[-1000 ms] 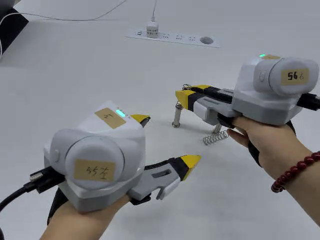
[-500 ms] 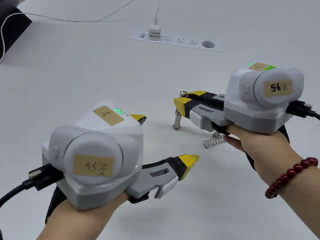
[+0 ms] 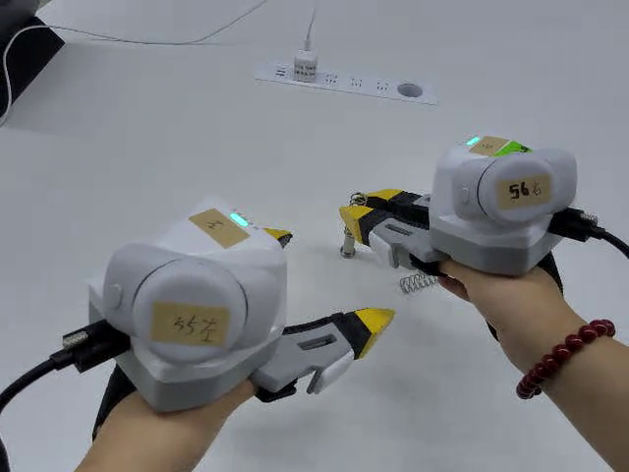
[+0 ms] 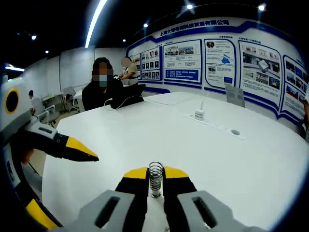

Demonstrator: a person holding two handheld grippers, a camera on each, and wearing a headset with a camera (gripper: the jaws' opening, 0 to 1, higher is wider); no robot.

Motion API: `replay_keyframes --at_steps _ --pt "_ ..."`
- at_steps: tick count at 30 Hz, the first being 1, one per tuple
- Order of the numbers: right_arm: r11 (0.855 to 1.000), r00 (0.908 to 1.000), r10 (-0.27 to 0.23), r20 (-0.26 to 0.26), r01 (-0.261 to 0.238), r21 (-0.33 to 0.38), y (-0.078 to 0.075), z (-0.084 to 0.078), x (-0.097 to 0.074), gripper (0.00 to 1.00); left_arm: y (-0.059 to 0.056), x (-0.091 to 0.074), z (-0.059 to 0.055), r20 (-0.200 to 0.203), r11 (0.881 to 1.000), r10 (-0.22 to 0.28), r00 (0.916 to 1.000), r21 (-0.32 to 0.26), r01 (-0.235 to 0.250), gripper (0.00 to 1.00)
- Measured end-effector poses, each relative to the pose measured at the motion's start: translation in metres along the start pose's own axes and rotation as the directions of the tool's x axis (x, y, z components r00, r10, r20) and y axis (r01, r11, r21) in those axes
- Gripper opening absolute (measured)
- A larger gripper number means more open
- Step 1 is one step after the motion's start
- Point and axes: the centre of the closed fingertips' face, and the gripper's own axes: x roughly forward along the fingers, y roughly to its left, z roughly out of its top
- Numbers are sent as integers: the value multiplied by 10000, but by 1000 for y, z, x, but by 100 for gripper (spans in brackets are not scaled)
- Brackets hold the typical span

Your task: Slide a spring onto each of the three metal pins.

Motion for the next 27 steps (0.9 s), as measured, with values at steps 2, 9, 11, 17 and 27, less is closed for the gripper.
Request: replay_keyframes --at_steps 2,9,11,17,27 --pt "10000 10000 -9 -82 8 -41 0 -3 1 12 0 0 0 3 10000 9 10000 7 -9 68" --pt "9999 9993 -14 -362 18 131 0 -11 4 12 1 0 0 6 10000 16 10000 -24 -16 68" --pt "9999 9992 -15 -404 19 113 0 -13 5 12 1 0 -1 -15 10000 13 10000 -40 -13 68" --pt "9997 9982 -39 -605 52 218 0 -19 8 12 0 0 -1 -27 10000 -32 10000 -62 31 67" --pt "9999 9956 -126 -931 133 73 1 -26 10 13 -2 0 -4 -158 9999 -106 9998 -2 106 66"
